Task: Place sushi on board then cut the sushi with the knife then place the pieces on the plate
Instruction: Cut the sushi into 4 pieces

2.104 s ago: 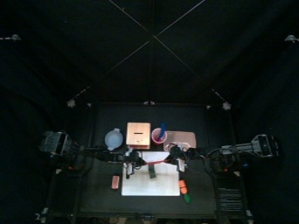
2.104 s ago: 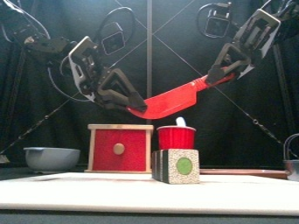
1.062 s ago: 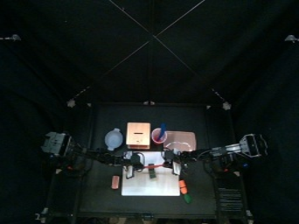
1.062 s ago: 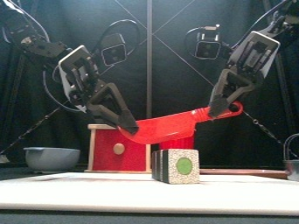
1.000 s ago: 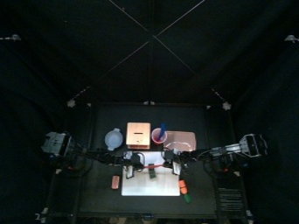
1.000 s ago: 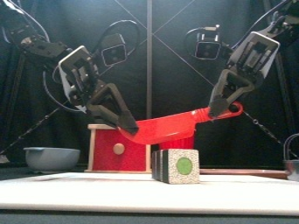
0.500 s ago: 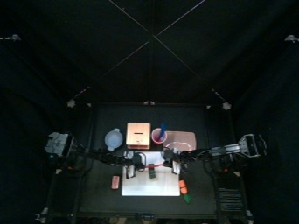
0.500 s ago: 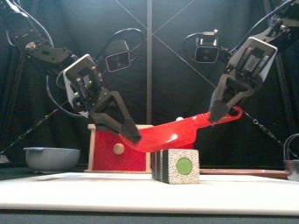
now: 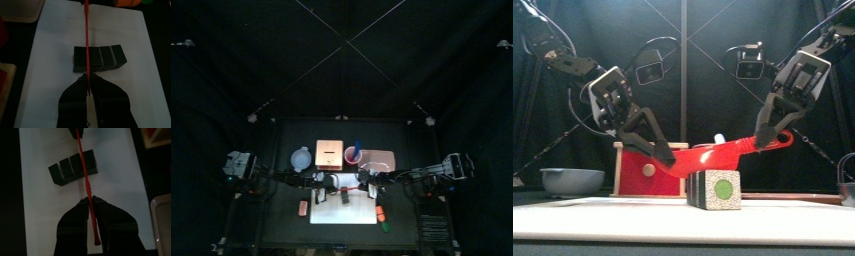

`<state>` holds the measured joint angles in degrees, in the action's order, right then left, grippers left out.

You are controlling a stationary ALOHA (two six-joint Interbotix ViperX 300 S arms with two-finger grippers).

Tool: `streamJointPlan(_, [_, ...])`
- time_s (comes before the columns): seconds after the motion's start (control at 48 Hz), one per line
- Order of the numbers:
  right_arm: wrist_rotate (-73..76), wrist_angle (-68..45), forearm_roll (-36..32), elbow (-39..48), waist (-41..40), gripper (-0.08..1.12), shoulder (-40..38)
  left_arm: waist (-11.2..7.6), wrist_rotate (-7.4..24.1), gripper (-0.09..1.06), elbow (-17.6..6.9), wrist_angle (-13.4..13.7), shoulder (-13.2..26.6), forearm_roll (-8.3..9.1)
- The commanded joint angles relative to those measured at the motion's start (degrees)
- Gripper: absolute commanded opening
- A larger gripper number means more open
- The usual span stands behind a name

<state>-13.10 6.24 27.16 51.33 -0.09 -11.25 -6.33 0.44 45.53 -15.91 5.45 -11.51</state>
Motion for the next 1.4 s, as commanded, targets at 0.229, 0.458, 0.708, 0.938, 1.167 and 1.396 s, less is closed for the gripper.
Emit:
streamJointPlan(0.229, [0.09, -0.26, 0.18, -0.62, -0.62, 0.50, 2.64, 1.49, 0.00, 0.40, -1.14, -0.18, 1.32, 0.35])
streamJointPlan(0.458, [0.18, -0.18, 0.62, -0.70, -0.70, 0.50, 4.83, 2.55, 0.00, 0.40, -1.23, -0.18, 2.37, 1.23])
streamJointPlan(0.708, [0.09, -0.18, 1.32, -1.49, -1.41, 0.50, 7.65, 3.43, 0.00, 0.40, -1.32, -0.18, 3.52, 1.58])
streamJointPlan(0.938, [0.09, -0.18, 1.14, -1.85, -2.64, 0.50, 7.82, 4.39, 0.00, 0.40, -1.41, -0.18, 3.69, 2.20])
streamJointPlan(1.167, [0.00, -0.26, 0.97, -2.55, -3.69, 0.50, 7.47, 5.27, 0.00, 0.40, -1.67, -0.18, 3.52, 2.90])
streamJointPlan(1.396, [0.00, 3.16, 0.88, -3.60, -3.60, 0.50, 4.66, 4.92, 0.00, 0.40, -1.76, -0.18, 0.97, 3.43])
